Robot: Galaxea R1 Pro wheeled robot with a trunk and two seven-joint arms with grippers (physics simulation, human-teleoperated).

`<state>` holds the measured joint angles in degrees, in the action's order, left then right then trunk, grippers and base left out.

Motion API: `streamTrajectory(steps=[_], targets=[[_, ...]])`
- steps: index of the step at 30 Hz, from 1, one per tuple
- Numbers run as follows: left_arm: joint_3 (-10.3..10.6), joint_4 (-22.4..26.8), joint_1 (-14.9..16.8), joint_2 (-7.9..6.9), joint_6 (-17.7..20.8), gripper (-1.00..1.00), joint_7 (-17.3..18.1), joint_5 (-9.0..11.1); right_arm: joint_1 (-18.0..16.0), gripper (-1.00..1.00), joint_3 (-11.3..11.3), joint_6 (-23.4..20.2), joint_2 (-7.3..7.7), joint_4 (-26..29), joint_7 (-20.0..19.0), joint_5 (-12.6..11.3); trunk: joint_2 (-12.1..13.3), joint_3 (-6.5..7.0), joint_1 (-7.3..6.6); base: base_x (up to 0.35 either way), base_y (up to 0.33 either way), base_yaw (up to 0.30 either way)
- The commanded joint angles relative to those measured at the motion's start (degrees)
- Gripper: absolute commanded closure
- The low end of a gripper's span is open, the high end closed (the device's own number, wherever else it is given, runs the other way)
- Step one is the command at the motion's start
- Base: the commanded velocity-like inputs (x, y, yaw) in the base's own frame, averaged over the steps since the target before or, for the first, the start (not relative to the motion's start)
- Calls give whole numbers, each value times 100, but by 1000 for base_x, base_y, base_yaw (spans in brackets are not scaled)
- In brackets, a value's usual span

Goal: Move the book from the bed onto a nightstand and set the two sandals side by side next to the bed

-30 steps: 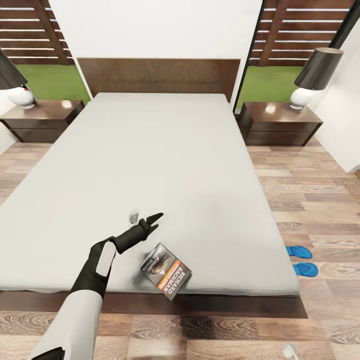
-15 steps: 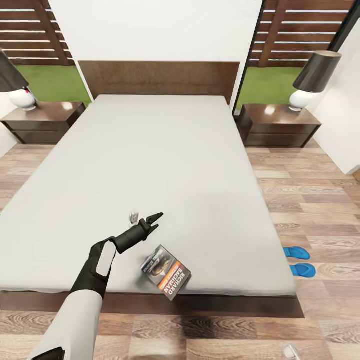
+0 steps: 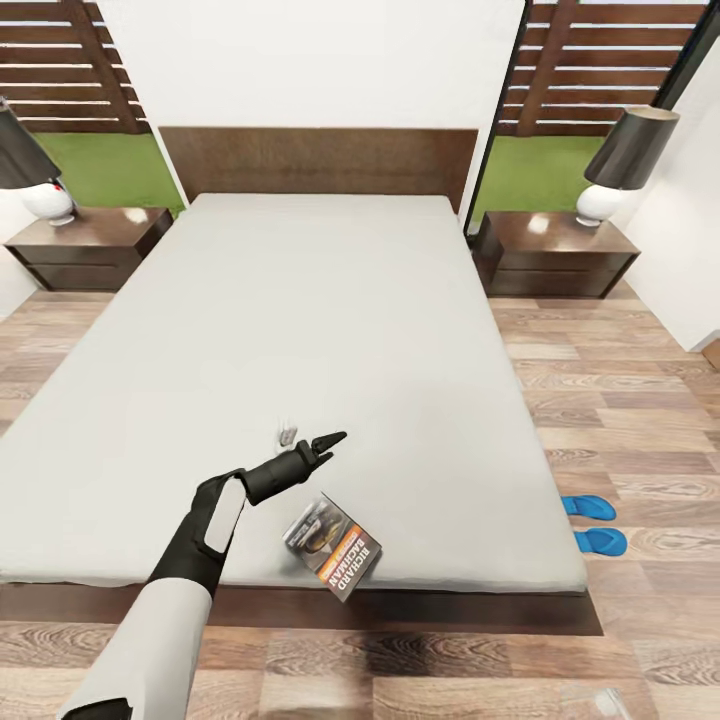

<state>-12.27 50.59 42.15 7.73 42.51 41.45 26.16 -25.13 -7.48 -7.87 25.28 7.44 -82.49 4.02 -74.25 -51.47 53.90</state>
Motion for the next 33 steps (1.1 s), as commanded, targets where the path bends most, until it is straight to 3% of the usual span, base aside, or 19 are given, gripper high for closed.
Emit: streamTrajectory(steps=[1,3,5,6,8,14,17,18,19,20,24,29,30,33], targets=[[63,61,4,-35,86,-100,14,-1,-1,-100,-43,-39,76,2,-89,-5,39,15,-22,0,0,0],[143,165,4,-131,255,-100,18,1,-1,-100,-43,-20,139,-2,-142,-129,120,51,-66,0,0,0],[217,348,4,-264,650,-100,14,-14,-1,-100,-43,27,188,-4,-183,-399,200,87,-110,0,0,0],[222,365,2,-292,684,-100,14,-21,-1,-100,-43,39,191,-4,-186,-424,240,105,-132,0,0,0],[252,411,-10,-530,776,-100,13,-99,-1,-100,-43,85,200,-5,-194,-492,320,141,-176,0,0,0],[308,427,-198,-957,817,-100,21,-214,-1,-100,-43,108,205,-12,-190,-522,561,248,-308,0,0,0],[504,417,-291,-1118,817,-100,23,-226,-1,-100,-43,114,205,-14,-174,-524,681,302,-374,0,0,0],[695,411,-378,-1245,815,-100,26,-226,-1,-100,-43,117,205,-14,-159,-524,721,320,-396,0,0,0],[1042,402,-600,-1478,783,-100,29,-226,-1,-100,-43,119,205,-14,-142,-525,761,338,-418,0,0,0],[1106,401,-694,-1545,747,-100,30,-228,-1,-100,-43,119,205,-14,-140,-525,801,356,-440,0,0,0],[1195,399,-996,-1742,503,-100,30,-233,-1,-100,-43,119,205,-14,-137,-525,962,428,-528,0,0,0],[1215,384,-1419,-2027,-153,-100,55,-234,-1,-100,-43,119,205,-14,-136,-525,1162,518,-637,0,0,0],[1218,382,-1705,-2222,-414,-100,375,-247,-1,-100,-43,146,205,-14,-136,-525,1203,536,-659,0,0,0],[1249,381,-1937,-2419,-684,-100,1101,-596,-1,-100,-43,158,205,-14,-136,-525,1323,589,-725,0,0,0]])
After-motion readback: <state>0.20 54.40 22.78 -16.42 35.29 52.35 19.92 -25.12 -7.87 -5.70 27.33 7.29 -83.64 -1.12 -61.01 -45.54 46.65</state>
